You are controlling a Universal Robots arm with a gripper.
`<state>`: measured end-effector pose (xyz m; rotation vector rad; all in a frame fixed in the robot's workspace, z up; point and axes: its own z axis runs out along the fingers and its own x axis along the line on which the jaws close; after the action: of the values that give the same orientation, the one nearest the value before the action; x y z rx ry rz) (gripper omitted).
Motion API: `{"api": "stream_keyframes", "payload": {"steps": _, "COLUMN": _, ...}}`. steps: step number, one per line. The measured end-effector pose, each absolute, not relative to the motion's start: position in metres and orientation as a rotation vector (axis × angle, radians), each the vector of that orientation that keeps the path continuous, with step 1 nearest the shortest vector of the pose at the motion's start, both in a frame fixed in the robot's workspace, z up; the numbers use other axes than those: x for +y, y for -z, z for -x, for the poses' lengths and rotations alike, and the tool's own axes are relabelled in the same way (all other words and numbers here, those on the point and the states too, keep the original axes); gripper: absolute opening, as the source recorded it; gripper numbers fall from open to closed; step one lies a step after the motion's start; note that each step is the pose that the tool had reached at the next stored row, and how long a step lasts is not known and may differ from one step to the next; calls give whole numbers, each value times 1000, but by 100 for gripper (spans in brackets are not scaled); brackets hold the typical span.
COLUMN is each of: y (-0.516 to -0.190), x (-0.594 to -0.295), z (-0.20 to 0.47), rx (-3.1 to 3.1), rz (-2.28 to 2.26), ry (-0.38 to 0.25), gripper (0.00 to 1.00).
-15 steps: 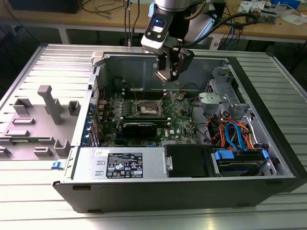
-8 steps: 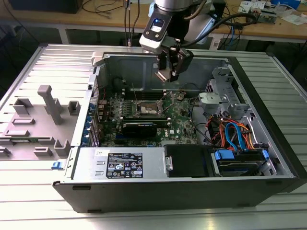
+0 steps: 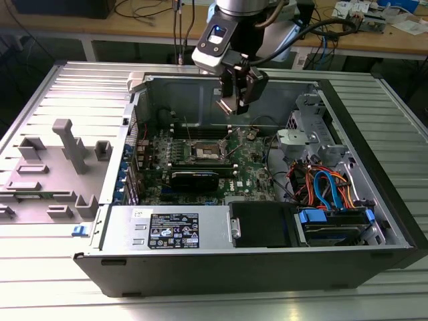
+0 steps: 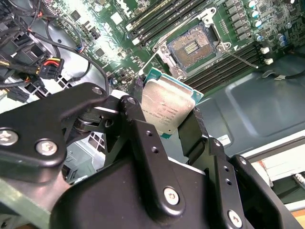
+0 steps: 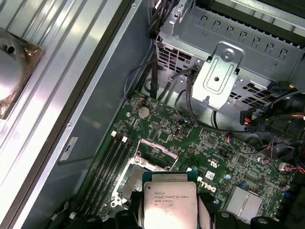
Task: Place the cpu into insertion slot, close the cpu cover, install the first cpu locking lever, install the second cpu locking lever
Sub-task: 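Place the cpu into insertion slot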
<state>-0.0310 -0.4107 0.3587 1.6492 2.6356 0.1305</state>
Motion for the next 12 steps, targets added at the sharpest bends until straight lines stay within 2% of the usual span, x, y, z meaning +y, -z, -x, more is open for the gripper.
{"api": "stream_keyframes", "payload": {"steps": 12, "y": -359, "x": -411, "z": 31, "rx": 2578, "rz": -1733, "ry": -129, "gripper": 55}}
